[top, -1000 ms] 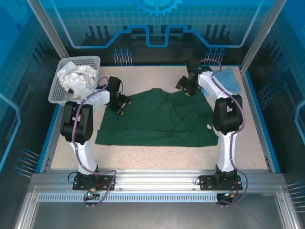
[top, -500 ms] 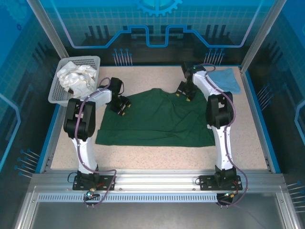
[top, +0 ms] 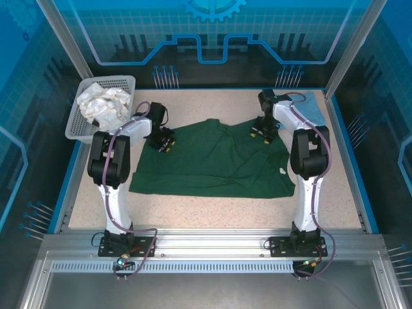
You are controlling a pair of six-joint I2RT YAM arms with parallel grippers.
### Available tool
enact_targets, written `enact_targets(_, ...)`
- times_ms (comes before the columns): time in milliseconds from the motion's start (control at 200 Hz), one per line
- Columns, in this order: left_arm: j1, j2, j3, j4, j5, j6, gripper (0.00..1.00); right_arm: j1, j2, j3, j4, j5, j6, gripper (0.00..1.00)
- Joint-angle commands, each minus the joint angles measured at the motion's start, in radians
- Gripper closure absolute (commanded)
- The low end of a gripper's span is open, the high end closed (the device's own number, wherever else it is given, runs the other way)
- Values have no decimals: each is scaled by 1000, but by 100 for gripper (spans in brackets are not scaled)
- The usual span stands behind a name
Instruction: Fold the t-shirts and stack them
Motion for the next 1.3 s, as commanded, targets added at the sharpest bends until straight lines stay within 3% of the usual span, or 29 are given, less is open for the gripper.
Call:
enact_targets(0, 8, -33, 32, -74, -42, 43, 72, -3, -86, -70, 4, -22, -40, 46)
enact_targets(140, 11, -49, 27, -73, -17, 53, 73, -35, -158, -194, 58, -56, -62, 43)
enact_targets(295, 11, -75, -19, -66, 17, 35, 56, -74, -157, -209, 69, -63, -68, 42)
enact_targets(420, 10, -98, -70, -48, 31, 2, 54, -76, -142, -199, 76, -83, -61, 42)
enact_targets(605, 3, -150, -125, -24, 23, -22, 42, -47, -188, -229, 65, -109, -71, 43)
enact_targets(710, -22, -174, -121, -38, 15, -11, 41, -17, -290, -351, 63, -145, -60, 43)
enact_targets(775, -61, -203, -102, -66, -11, 11, 34, 9, -358, -444, 61, -166, -45, 43)
enact_targets(865, -134, -236, -75, -71, -8, 87, 25, 47, -449, -579, 90, -200, -23, 42)
enact_targets(970, -218, -253, -97, 35, 108, 243, 26, 52, -513, -676, 110, -204, -2, 41)
enact_targets(1075, -353, -274, -115, 78, 169, 502, 25, 31, -531, -692, 110, -199, 2, 41)
enact_targets(1196, -476, -306, -156, 151, 252, 662, 21, -11, -519, -666, 45, -165, 14, 40)
enact_targets(1296, -613, -274, -118, 123, 235, 856, 19, -80, -528, -696, 25, -181, 45, 40)
